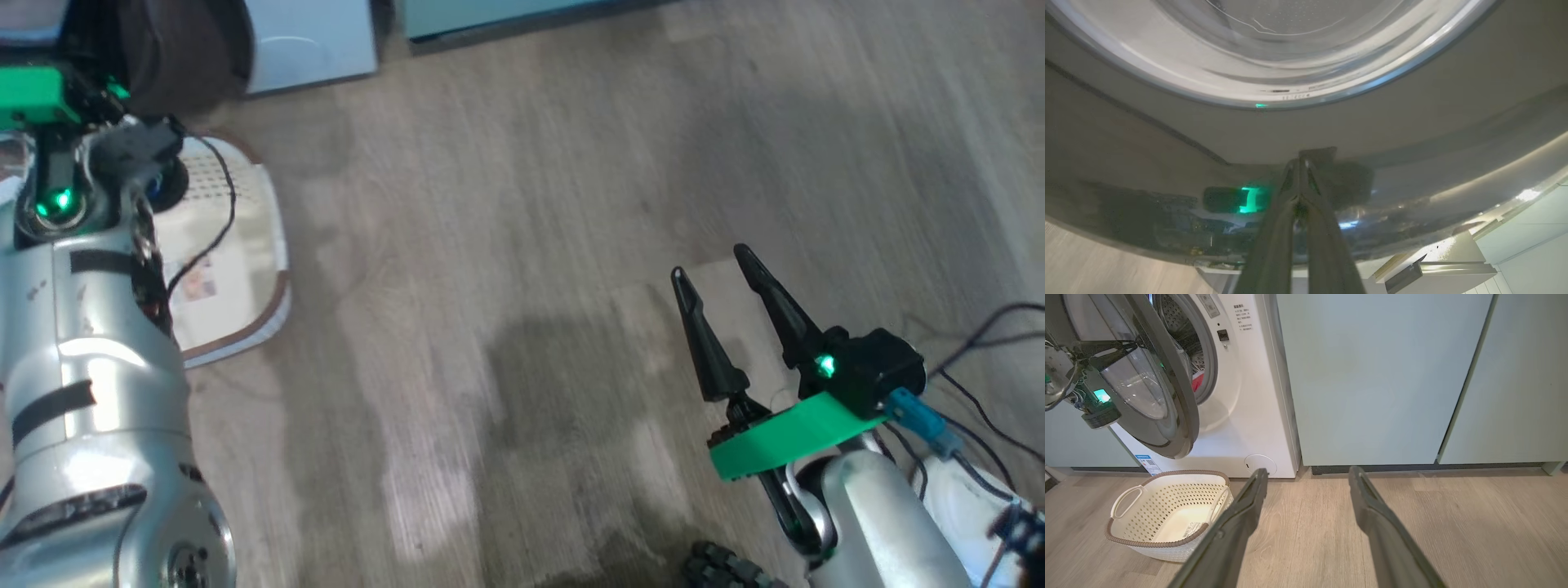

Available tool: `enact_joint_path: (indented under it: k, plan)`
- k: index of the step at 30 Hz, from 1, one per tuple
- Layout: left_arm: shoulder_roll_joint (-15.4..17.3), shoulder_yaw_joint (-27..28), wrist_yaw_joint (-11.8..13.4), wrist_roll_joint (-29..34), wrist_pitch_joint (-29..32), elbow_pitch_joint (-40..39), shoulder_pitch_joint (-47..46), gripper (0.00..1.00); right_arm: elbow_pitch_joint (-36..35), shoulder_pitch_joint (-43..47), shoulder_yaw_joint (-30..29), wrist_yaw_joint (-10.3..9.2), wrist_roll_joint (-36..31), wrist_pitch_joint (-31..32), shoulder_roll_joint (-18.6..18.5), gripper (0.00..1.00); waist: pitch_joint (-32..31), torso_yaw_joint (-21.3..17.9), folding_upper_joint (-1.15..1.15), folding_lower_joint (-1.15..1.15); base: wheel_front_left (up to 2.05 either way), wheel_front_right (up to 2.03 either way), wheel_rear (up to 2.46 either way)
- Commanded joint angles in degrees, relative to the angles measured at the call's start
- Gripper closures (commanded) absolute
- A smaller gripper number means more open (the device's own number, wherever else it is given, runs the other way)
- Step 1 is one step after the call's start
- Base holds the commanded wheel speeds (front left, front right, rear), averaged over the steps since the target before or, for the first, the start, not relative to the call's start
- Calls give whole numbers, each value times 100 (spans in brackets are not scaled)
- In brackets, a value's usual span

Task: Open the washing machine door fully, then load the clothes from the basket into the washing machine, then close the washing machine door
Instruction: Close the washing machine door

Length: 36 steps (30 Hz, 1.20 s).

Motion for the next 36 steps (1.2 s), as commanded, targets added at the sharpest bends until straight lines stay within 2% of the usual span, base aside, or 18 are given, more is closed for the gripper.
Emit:
enact_joint_path:
  k: [1, 9, 19, 27, 36]
  plan:
    - [154, -9, -10, 45, -162, -155, -231, 100, -210, -118, 136, 0, 73, -67, 35, 0, 168, -246, 0, 0, 0, 0, 0]
    - [455, -46, -10, 233, -888, 334, -931, 100, -253, -110, 190, 0, 265, -68, 36, 0, 370, -682, 0, 0, 0, 0, 0]
    - [771, -264, -10, 393, -1188, 775, -1606, 100, -262, -107, 239, 0, 391, -68, 36, 0, 468, -932, 0, 0, 0, 0, 0]
    - [751, -672, -10, 456, -985, 923, -1684, 100, -282, -126, 176, 0, 372, -68, 36, 0, 437, -760, 0, 0, 0, 0, 0]
    - [449, -1043, -10, 202, -696, 524, -645, 100, -260, -117, -30, 0, 178, -68, 37, 0, -70, -168, 0, 0, 0, 0, 0]
